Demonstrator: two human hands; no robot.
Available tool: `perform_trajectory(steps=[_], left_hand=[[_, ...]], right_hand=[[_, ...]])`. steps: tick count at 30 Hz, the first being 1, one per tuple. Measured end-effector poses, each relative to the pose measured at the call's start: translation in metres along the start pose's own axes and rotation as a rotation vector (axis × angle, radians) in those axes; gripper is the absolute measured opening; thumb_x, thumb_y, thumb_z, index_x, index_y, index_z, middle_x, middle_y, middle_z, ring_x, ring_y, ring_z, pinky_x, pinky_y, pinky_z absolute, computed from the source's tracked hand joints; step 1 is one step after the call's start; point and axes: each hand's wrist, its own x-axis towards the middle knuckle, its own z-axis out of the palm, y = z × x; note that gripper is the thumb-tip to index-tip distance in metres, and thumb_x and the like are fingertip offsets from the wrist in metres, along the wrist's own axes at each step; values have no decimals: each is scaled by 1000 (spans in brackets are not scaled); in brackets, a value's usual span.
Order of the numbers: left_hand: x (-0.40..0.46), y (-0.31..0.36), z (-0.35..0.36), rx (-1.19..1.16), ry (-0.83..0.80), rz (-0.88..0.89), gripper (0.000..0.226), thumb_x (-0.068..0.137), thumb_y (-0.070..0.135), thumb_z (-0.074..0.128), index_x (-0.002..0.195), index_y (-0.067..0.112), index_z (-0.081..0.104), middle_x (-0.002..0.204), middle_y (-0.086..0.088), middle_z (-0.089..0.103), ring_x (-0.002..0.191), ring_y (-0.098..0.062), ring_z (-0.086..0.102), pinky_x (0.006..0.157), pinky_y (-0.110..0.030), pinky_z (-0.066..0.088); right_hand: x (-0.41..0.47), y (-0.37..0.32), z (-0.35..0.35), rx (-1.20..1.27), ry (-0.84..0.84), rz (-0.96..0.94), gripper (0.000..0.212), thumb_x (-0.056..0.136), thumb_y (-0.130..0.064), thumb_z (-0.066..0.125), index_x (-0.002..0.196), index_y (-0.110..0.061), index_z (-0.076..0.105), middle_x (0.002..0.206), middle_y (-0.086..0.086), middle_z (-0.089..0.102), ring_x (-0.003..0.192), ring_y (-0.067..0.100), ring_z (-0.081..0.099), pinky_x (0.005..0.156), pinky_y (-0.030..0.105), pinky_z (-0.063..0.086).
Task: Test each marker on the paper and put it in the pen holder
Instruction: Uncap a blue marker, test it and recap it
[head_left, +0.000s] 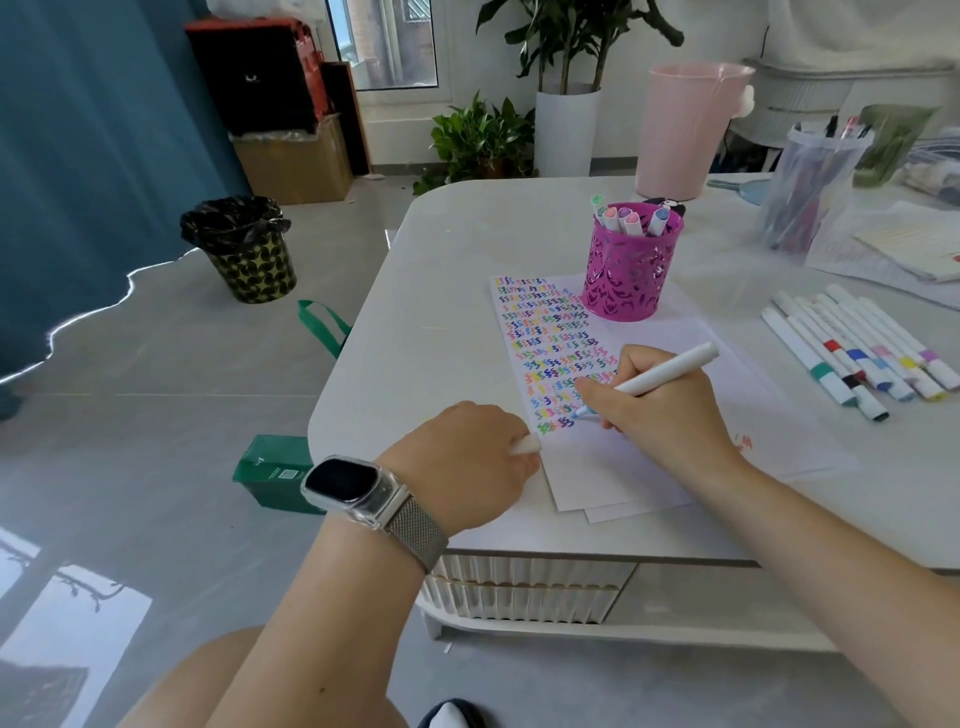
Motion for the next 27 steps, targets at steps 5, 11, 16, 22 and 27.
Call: perform_trajectory(steps=[5, 11, 16, 22, 27], left_hand=[[-1, 0, -1, -3, -23, -4, 40, 97, 37, 41, 60, 24, 35, 67, 9, 39, 72, -14, 41, 67, -25, 31], [-1, 2, -3, -6, -31, -15, 38, 96, 38, 43, 61, 23, 39, 65, 8, 40, 69, -15, 42, 65, -25, 31], [-2, 2, -3, -2, -35, -12, 36, 96, 38, 43, 63, 23, 40, 64, 9, 41, 62, -9, 39, 63, -25, 30], [-2, -1, -3, -19, -40, -5, 26, 96, 38, 44, 80, 20, 54, 66, 9, 44, 70, -15, 45, 66, -24, 33], [-2, -1, -4, -44, -52, -13, 27, 96, 38, 44, 88, 18, 59, 66, 9, 44, 70, -15, 45, 67, -25, 35]], right_hand=[[-1, -2, -1, 3, 2, -6, 39, 77, -24, 76, 61, -2, 48, 51, 5, 61, 43, 6, 47, 43, 17, 36], [-2, -2, 0, -29, 5, 4, 39, 77, -25, 75, 60, -5, 46, 53, 6, 62, 42, 6, 46, 42, 17, 34], [-2, -3, -1, -48, -23, 28, 39, 77, -24, 76, 58, -11, 45, 55, 7, 64, 48, 11, 52, 45, 21, 38], [0, -4, -2, -42, -12, 54, 39, 75, -17, 74, 56, -13, 40, 52, 8, 61, 48, 14, 52, 44, 22, 37], [-1, -4, -1, -42, -17, 54, 36, 74, -15, 73, 57, -11, 42, 52, 11, 60, 48, 14, 51, 42, 18, 36]])
